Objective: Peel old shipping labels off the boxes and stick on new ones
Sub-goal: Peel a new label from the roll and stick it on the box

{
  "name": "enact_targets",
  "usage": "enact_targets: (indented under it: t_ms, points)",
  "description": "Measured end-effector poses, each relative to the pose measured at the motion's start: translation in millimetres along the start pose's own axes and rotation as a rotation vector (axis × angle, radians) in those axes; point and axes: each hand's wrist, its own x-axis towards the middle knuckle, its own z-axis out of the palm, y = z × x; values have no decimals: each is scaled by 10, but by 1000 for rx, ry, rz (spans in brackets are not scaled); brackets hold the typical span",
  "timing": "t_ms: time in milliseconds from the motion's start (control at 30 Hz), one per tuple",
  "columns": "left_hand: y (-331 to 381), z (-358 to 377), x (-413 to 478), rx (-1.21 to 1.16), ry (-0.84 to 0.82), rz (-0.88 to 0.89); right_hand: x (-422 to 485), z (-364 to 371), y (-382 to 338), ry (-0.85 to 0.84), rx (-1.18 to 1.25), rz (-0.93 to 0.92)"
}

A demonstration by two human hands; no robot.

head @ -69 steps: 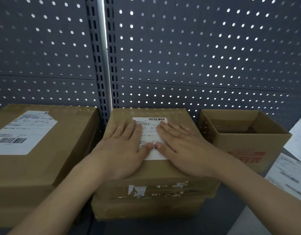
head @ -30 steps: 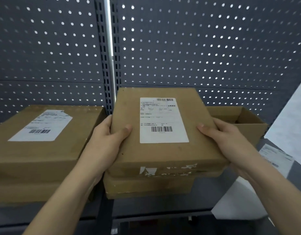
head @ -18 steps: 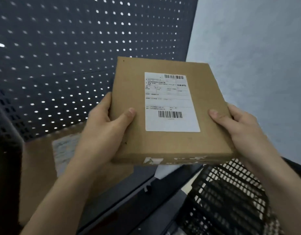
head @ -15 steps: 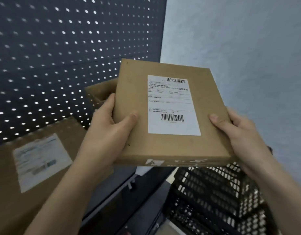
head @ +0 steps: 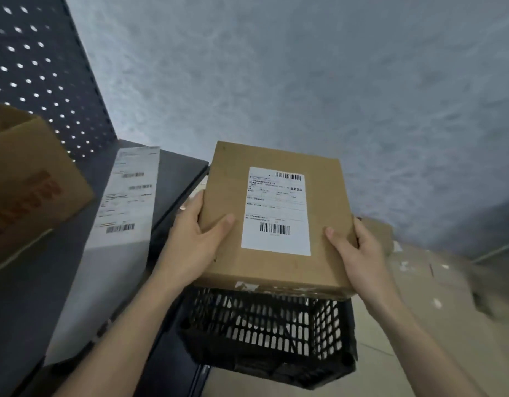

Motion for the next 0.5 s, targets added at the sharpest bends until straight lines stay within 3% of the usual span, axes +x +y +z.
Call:
enact_targets:
  t_ms: [500]
  points:
    - [-1701, 660, 923, 109, -171, -329, 721, 167, 1663, -38, -228, 321]
